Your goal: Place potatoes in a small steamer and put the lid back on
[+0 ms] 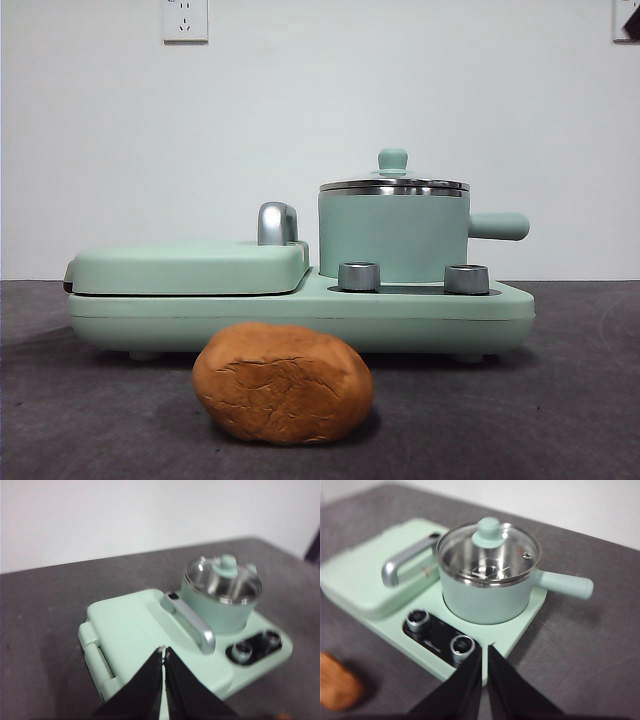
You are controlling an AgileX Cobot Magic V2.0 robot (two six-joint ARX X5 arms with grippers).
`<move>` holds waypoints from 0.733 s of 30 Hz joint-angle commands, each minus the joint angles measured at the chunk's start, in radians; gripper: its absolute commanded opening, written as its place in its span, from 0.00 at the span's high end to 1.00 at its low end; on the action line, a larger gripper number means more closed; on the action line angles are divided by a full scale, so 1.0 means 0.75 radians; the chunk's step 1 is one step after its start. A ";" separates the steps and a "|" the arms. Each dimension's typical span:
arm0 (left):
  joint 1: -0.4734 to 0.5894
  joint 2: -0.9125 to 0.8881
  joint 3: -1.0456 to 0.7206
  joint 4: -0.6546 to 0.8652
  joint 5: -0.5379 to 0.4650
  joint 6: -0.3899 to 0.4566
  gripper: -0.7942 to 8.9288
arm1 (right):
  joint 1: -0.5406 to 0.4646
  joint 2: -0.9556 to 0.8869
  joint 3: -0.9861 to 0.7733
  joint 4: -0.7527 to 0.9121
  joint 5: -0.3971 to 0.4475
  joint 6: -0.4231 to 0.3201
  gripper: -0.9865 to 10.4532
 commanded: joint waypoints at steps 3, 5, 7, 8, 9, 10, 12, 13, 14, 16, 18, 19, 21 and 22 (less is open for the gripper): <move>-0.042 0.110 0.040 0.006 0.014 0.394 0.91 | 0.091 0.107 0.079 0.004 0.136 -0.319 0.90; -0.061 0.136 0.046 0.012 0.014 0.411 0.91 | 0.119 0.136 0.088 0.007 0.182 -0.362 0.90; -0.079 0.152 0.046 0.048 0.014 0.400 0.88 | 0.140 0.158 0.089 0.013 0.196 -0.380 0.83; -0.085 0.154 0.046 0.064 0.013 0.388 0.81 | 0.145 0.161 0.089 0.014 0.200 -0.379 0.77; -0.094 0.157 0.046 0.089 0.013 0.356 0.71 | 0.152 0.166 0.089 0.014 0.212 -0.372 0.70; -0.100 0.159 0.046 0.114 0.013 0.318 0.64 | 0.156 0.166 0.089 0.013 0.222 -0.364 0.66; -0.119 0.160 0.046 0.180 0.013 0.232 0.59 | 0.161 0.165 0.089 0.014 0.224 -0.359 0.65; -0.128 0.161 0.046 0.205 0.013 0.209 0.59 | 0.162 0.165 0.089 0.014 0.224 -0.359 0.65; -0.139 0.162 0.046 0.232 0.013 0.190 0.59 | 0.162 0.164 0.089 0.014 0.224 -0.359 0.65; -0.170 0.175 0.046 0.305 0.013 0.156 0.59 | 0.162 0.165 0.089 0.015 0.234 -0.357 0.65; -0.209 0.203 0.046 0.386 0.010 0.122 0.59 | 0.162 0.165 0.089 0.020 0.243 -0.340 0.65; -0.227 0.219 0.046 0.421 0.006 0.108 0.59 | 0.162 0.165 0.089 0.025 0.243 -0.329 0.65; -0.271 0.263 0.046 0.499 -0.013 0.085 0.59 | 0.162 0.165 0.089 0.038 0.243 -0.298 0.65; -0.297 0.291 0.048 0.540 -0.029 0.085 0.60 | 0.162 0.165 0.089 0.045 0.242 -0.290 0.65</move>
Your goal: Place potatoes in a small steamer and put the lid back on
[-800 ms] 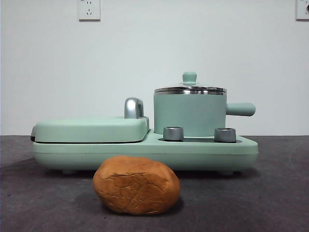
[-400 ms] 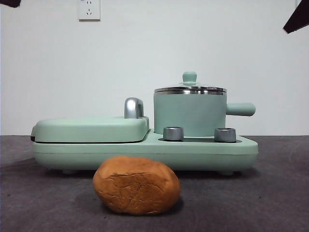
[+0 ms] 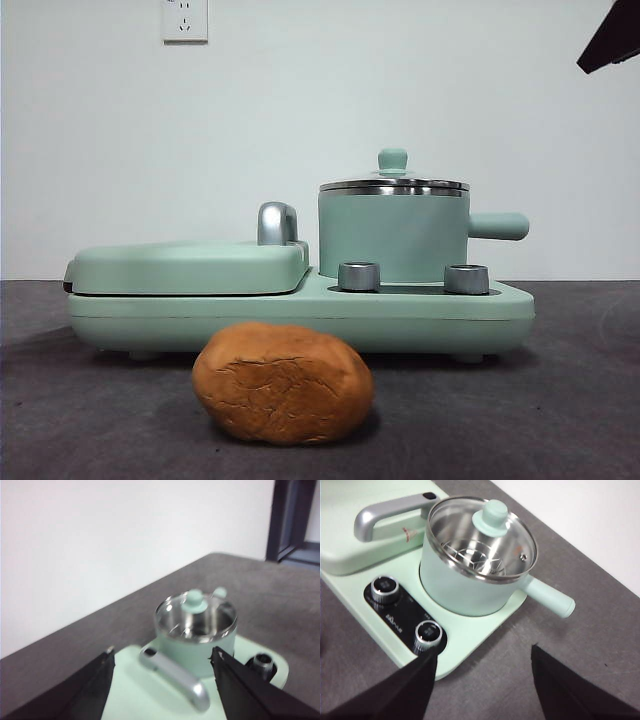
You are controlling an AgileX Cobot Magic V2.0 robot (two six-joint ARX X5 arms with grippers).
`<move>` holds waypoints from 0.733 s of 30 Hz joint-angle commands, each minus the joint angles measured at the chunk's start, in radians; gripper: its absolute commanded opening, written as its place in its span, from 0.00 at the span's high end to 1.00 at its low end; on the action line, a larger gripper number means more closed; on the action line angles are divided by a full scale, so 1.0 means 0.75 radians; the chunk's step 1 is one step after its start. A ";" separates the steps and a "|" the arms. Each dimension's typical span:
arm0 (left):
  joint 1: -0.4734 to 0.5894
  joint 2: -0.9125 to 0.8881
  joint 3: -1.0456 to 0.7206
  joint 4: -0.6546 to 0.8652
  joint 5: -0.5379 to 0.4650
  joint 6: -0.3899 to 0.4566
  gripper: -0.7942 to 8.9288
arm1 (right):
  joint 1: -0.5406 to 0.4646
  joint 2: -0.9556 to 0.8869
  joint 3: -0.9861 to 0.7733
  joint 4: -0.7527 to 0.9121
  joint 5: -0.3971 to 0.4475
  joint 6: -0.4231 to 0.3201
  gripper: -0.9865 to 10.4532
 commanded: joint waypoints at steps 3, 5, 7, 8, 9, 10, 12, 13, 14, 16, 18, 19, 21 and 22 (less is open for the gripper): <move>-0.117 0.149 0.062 0.143 -0.127 -0.045 0.59 | 0.006 0.005 0.017 0.027 0.003 0.045 0.65; -0.174 0.245 0.119 0.146 -0.195 -0.041 0.59 | 0.006 0.005 0.017 0.027 0.003 0.045 0.65; -0.214 0.337 0.175 0.158 -0.217 -0.027 0.59 | 0.006 0.005 0.017 0.027 0.003 0.046 0.65; -0.233 0.394 0.209 0.176 -0.218 -0.020 0.59 | 0.006 0.005 0.017 0.027 0.003 0.046 0.65; -0.253 0.452 0.246 0.196 -0.218 -0.015 0.59 | 0.006 0.005 0.017 0.027 0.003 0.046 0.65; -0.270 0.505 0.281 0.205 -0.218 -0.005 0.60 | 0.006 0.005 0.017 0.026 0.003 0.047 0.65; -0.314 0.635 0.377 0.211 -0.219 0.012 0.60 | 0.006 0.005 0.017 0.027 0.003 0.051 0.65; -0.332 0.692 0.421 0.211 -0.221 0.012 0.60 | 0.006 0.005 0.017 0.027 0.003 0.060 0.65; -0.352 0.763 0.478 0.210 -0.229 0.012 0.60 | 0.006 0.005 0.017 0.028 0.003 0.073 0.65; -0.377 0.881 0.577 0.211 -0.234 0.011 0.60 | 0.006 0.005 0.017 0.028 0.003 0.082 0.65; -0.404 1.008 0.687 0.211 -0.235 0.010 0.60 | 0.005 0.005 0.017 0.028 0.003 0.087 0.65; -0.416 1.059 0.732 0.211 -0.235 0.010 0.60 | 0.006 0.005 0.017 0.028 0.003 0.092 0.65; -0.439 1.172 0.832 0.211 -0.235 0.010 0.60 | 0.006 0.005 0.017 0.028 0.003 0.101 0.65; -0.449 1.217 0.872 0.212 -0.235 0.010 0.60 | 0.006 0.005 0.017 0.028 0.003 0.102 0.65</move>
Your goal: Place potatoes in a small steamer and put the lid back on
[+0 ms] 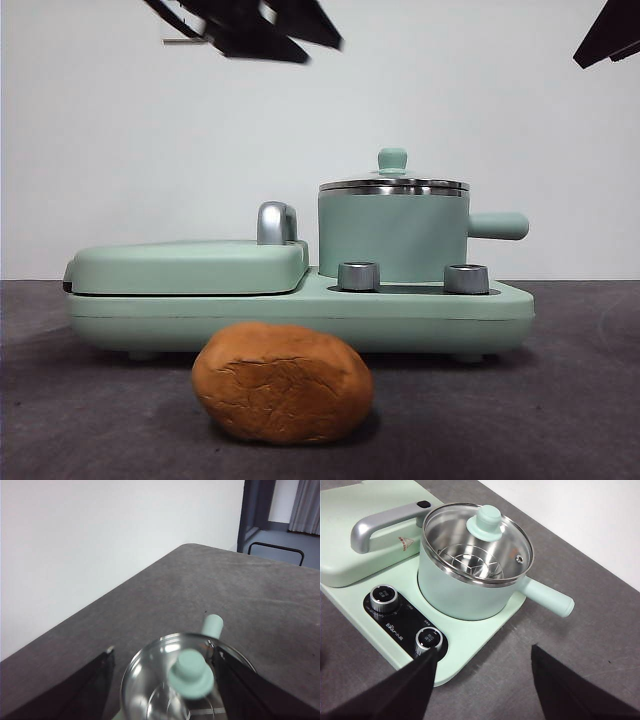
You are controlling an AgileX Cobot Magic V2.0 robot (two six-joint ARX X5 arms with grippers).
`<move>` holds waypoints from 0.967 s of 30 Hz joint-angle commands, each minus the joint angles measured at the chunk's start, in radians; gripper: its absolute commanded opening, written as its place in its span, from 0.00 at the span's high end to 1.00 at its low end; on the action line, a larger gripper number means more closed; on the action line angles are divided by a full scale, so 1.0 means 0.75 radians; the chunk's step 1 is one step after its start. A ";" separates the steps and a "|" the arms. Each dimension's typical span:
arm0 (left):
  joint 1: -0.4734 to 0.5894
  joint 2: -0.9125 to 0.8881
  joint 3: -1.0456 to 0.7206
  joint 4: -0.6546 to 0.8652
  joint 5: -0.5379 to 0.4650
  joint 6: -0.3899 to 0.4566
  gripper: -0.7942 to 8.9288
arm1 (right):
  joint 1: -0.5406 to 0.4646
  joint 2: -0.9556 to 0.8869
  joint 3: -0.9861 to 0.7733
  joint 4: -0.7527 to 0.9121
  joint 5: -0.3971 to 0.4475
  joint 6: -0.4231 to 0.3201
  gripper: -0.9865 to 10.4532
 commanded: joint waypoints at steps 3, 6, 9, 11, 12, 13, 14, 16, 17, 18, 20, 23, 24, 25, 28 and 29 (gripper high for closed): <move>-0.059 0.242 0.223 0.020 -0.001 0.013 0.60 | 0.006 0.005 0.017 0.016 -0.001 0.033 0.65; -0.084 0.345 0.292 0.055 -0.001 -0.004 0.60 | 0.006 0.005 0.017 0.016 0.000 0.032 0.65; -0.102 0.415 0.321 0.086 -0.001 -0.007 0.60 | 0.006 0.005 0.017 0.016 0.000 0.033 0.65; -0.108 0.446 0.323 0.090 -0.001 -0.007 0.60 | 0.006 0.005 0.017 0.016 0.000 0.033 0.65; -0.112 0.457 0.324 0.090 -0.001 -0.007 0.60 | 0.006 0.005 0.017 0.016 0.000 0.033 0.65; -0.115 0.469 0.324 0.089 -0.001 -0.008 0.60 | 0.006 0.005 0.017 0.016 0.000 0.033 0.65; -0.116 0.480 0.324 0.086 -0.001 -0.010 0.60 | 0.006 0.005 0.017 0.016 0.000 0.033 0.65; -0.116 0.499 0.324 0.085 -0.001 -0.036 0.60 | 0.006 0.005 0.017 0.016 0.000 0.037 0.65; -0.117 0.510 0.324 0.085 -0.001 -0.050 0.60 | 0.006 0.005 0.017 0.016 0.000 0.037 0.65; -0.117 0.518 0.324 0.084 -0.001 -0.063 0.60 | 0.006 0.005 0.017 0.016 0.000 0.037 0.65; -0.117 0.532 0.324 0.075 -0.001 -0.072 0.60 | 0.006 0.005 0.017 0.016 0.002 0.037 0.65; -0.117 0.535 0.324 0.060 -0.004 -0.068 0.60 | 0.005 0.005 0.017 0.016 0.002 0.038 0.65; -0.117 0.535 0.324 0.062 -0.004 -0.068 0.60 | 0.005 0.005 0.017 0.015 0.002 0.038 0.65; -0.117 0.535 0.324 0.063 -0.004 -0.068 0.60 | 0.005 0.005 0.017 0.016 0.002 0.038 0.65; -0.117 0.535 0.324 0.049 -0.004 -0.066 0.60 | 0.005 0.005 0.017 0.016 0.002 0.039 0.65; -0.117 0.536 0.324 0.038 -0.004 -0.061 0.60 | 0.005 0.005 0.017 0.016 0.002 0.040 0.65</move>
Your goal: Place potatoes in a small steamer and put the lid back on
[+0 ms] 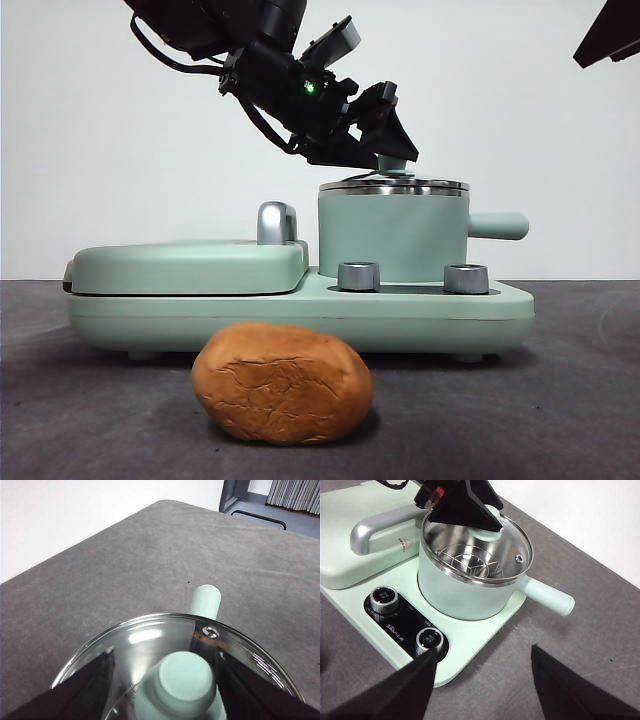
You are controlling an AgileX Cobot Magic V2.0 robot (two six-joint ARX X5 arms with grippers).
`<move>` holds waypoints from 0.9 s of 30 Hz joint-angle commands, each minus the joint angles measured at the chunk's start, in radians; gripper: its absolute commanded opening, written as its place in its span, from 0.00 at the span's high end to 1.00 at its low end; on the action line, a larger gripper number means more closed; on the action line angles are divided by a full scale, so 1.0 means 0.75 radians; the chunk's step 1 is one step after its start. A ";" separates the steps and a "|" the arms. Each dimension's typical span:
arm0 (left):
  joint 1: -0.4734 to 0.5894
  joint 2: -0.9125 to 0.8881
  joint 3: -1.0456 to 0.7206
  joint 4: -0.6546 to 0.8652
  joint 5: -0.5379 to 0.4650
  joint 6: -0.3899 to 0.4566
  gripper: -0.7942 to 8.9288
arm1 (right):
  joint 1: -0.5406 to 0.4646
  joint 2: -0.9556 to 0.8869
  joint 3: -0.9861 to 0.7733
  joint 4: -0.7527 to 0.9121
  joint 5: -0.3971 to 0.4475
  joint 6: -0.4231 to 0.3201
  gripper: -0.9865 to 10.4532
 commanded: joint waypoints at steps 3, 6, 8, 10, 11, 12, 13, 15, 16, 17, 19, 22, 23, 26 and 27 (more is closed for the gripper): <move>-0.012 0.028 0.038 -0.032 -0.003 0.027 0.60 | 0.005 0.005 0.017 0.016 0.001 0.030 0.65; -0.012 0.028 0.038 -0.041 -0.003 0.040 0.60 | 0.005 0.005 0.017 0.016 0.001 0.030 0.65; -0.012 0.028 0.038 -0.041 -0.003 0.040 0.60 | 0.005 0.005 0.017 0.016 0.001 0.030 0.65; -0.012 0.028 0.038 -0.041 -0.003 0.040 0.60 | 0.005 0.005 0.017 0.016 0.001 0.030 0.65; -0.012 0.028 0.038 -0.041 -0.003 0.040 0.61 | 0.005 0.005 0.017 0.016 0.001 0.030 0.65; -0.012 0.028 0.038 -0.041 -0.003 0.040 0.62 | 0.005 0.005 0.017 0.016 0.001 0.030 0.65; -0.012 0.028 0.038 -0.041 -0.003 0.040 0.65 | 0.005 0.005 0.017 0.016 0.001 0.031 0.65; -0.012 0.028 0.038 -0.041 -0.003 0.040 0.74 | 0.006 0.005 0.017 0.016 0.001 0.030 0.65; -0.012 0.028 0.038 -0.041 -0.003 0.042 0.78 | 0.005 0.005 0.017 0.015 0.001 0.031 0.65; -0.012 0.028 0.038 -0.041 -0.003 0.051 0.82 | 0.005 0.005 0.017 0.015 0.001 0.030 0.65; -0.012 0.028 0.038 -0.041 -0.003 0.061 0.87 | 0.005 0.005 0.017 0.015 0.001 0.031 0.65; -0.012 0.028 0.038 -0.041 -0.003 0.061 0.90 | 0.005 0.005 0.017 0.015 0.001 0.030 0.65; -0.012 0.028 0.038 -0.041 -0.003 0.062 0.90 | 0.005 0.005 0.017 0.015 0.001 0.031 0.65; -0.012 0.028 0.038 -0.040 -0.003 0.077 0.90 | 0.005 0.005 0.017 0.015 0.001 0.030 0.65; -0.012 0.028 0.038 -0.040 -0.003 0.089 0.90 | 0.005 0.005 0.017 0.015 0.001 0.031 0.65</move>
